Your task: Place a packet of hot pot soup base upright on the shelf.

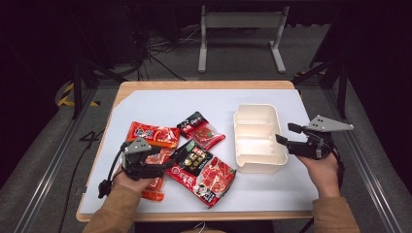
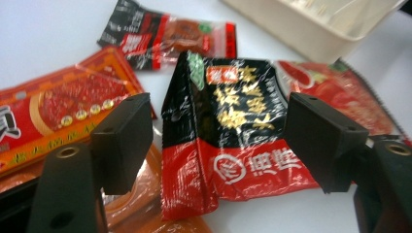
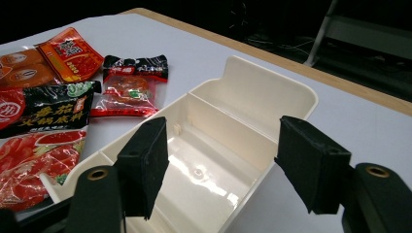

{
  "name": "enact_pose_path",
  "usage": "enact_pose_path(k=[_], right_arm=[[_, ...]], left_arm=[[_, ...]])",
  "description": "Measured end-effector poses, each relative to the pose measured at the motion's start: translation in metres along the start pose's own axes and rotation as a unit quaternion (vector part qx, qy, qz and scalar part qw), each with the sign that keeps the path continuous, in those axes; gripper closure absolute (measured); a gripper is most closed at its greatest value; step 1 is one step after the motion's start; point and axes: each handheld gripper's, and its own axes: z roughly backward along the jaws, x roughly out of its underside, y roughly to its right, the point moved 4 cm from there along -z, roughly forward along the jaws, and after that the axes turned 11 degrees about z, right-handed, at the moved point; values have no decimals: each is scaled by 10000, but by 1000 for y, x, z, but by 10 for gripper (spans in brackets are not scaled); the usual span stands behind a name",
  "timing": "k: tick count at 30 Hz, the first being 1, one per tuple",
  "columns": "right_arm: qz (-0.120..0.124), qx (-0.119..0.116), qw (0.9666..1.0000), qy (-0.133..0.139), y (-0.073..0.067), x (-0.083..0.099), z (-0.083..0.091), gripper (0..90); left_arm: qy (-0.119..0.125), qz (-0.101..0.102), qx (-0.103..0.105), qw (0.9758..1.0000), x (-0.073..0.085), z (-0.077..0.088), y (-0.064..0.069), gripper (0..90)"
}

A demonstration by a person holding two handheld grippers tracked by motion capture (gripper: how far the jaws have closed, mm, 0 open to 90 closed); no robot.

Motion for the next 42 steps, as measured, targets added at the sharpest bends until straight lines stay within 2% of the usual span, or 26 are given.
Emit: enact_pose_path(k=[2,5,10,18,23,32,38,42], right_arm=[[12,0,10000,-4,0,0,0,354],[27,12,10000,-26,1,1,-1,352],[3,23,10000,-56,1,2,-2,350],[58,21,9999,-115,0,3,-5,347],[47,17,9999,-127,-1,3,-6,346],[69,7,9999,-158,-1,4,-8,342],[72,4,9998,-174,-1,5,-8,340],[94,12,9998,-195,-2,5,-9,338]], left_arm=[[-35,-37,-23,10000,0,-1,-1,306],[-241,70,35,9997,2,-8,-2,325],[-468,63,-88,9988,5,-16,-3,373],[-794,206,-148,9965,10,-27,-5,415],[-920,340,-199,9950,14,-33,-8,398],[-1050,339,-203,9937,17,-36,-8,412],[-1177,328,-165,9924,20,-40,-6,471],[-1242,403,-83,9914,21,-42,-5,521]])
